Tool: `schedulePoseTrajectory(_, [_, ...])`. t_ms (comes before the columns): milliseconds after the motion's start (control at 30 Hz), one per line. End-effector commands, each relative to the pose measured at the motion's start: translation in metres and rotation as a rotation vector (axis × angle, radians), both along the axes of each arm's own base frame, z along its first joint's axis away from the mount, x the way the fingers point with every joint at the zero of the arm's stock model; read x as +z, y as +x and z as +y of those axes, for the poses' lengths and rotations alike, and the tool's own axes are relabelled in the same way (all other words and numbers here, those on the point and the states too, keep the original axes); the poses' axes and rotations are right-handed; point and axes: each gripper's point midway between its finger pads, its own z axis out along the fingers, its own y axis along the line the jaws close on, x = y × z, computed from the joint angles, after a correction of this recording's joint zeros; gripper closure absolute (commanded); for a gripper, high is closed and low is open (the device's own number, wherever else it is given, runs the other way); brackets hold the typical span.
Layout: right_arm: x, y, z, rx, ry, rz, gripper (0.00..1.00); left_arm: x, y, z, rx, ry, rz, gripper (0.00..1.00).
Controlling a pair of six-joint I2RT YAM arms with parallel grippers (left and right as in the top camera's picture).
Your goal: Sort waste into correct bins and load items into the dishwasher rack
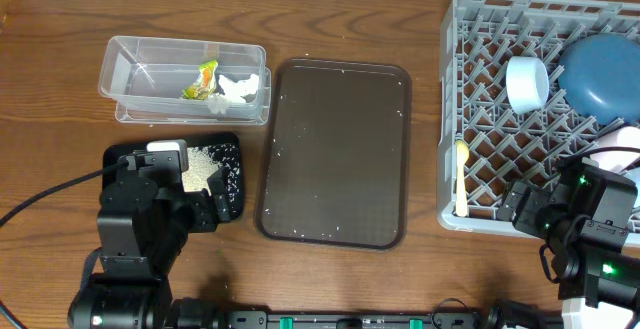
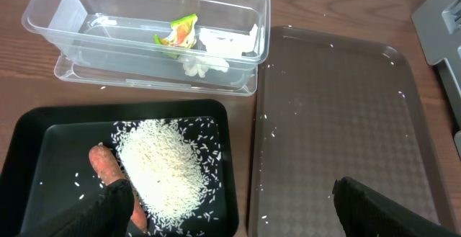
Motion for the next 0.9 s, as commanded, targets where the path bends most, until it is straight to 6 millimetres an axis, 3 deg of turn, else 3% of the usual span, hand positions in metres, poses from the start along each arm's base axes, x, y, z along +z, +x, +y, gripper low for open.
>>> schedulePoseTrajectory(0, [-0.002,-0.001,0.001,-0.005,0.002,0.002,0.01,-0.003,0.0,0.001,0.011,-0.001,0.01,0.09])
schedulePoseTrajectory(300, [-0.001,-0.001,0.001,-0.005,0.002,0.002,0.01,-0.003,0.0,0.001,0.011,-0.001,0.01,0.09])
schedulePoseTrajectory(533, [-0.012,-0.008,0.004,0.002,0.005,0.013,0.01,-0.003,0.0,0.001,0.012,-0.001,0.01,0.09])
schedulePoseTrajectory(700, [-0.032,-0.022,0.021,0.068,0.001,-0.008,0.01,-0.003,0.0,0.001,0.011,-0.001,0.011,0.09])
schedulePoseTrajectory(867, [-0.036,-0.018,0.038,0.165,-0.049,-0.152,0.01,-0.003,0.0,0.001,0.012,-0.001,0.01,0.09])
